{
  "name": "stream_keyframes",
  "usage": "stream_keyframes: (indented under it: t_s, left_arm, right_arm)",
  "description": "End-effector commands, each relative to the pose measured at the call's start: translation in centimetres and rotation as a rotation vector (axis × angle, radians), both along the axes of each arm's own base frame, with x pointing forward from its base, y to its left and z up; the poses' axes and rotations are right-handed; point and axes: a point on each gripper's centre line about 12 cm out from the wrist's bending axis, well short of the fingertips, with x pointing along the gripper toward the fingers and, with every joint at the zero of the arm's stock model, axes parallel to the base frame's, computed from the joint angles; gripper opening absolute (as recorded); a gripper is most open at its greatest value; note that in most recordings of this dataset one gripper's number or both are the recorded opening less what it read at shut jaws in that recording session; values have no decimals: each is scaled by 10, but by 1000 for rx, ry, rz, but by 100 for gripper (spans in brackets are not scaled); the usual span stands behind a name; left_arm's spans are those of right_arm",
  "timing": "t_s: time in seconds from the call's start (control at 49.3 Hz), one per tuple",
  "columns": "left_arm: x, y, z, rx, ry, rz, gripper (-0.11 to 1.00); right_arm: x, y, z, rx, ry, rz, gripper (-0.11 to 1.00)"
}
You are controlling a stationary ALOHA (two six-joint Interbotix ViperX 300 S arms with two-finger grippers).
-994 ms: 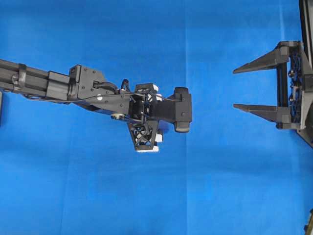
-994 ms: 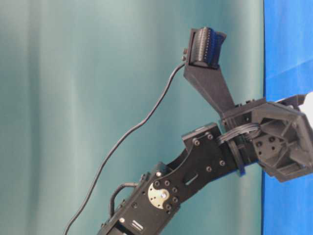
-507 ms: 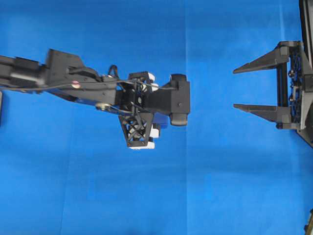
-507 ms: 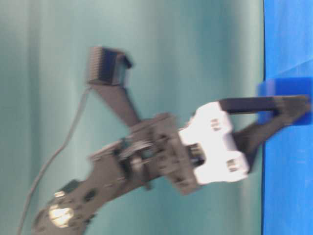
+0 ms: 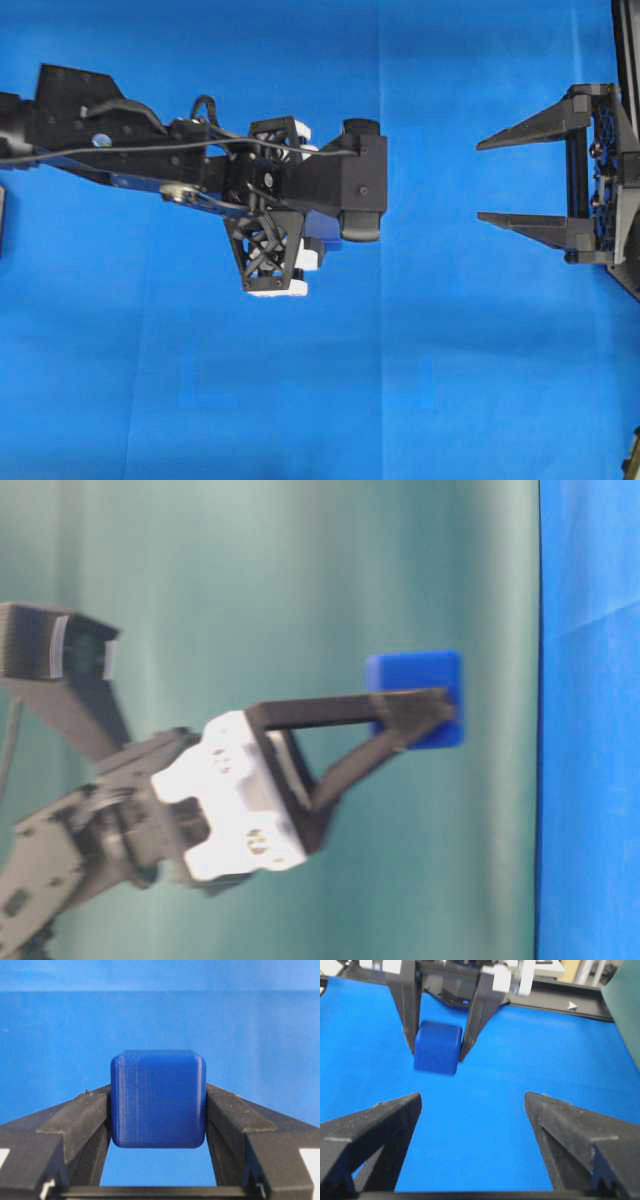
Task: Handover the blue block to the right arm after grasping it with the left arm, then place it in the designated position.
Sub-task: 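Close the left gripper on the cube and lift it, then rotate the left gripper to hold the cube up toward the center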
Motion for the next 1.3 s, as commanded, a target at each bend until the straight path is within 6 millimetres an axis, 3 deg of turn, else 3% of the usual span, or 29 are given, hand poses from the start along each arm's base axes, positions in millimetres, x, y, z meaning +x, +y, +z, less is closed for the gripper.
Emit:
stream_keyframes:
  t_s: [0.0, 0.142, 1.277]
  left_arm:
    - [-4, -1, 39, 0, -84, -6, 48]
    - [-7, 0, 51, 5, -99, -7, 48]
    - [-8, 0, 50, 5, -89, -6, 48]
  right_arm:
    - [3, -1, 8, 6, -26, -3, 97]
    - [3, -1, 8, 6, -25, -3, 97]
    - [4, 0, 8, 6, -23, -2, 97]
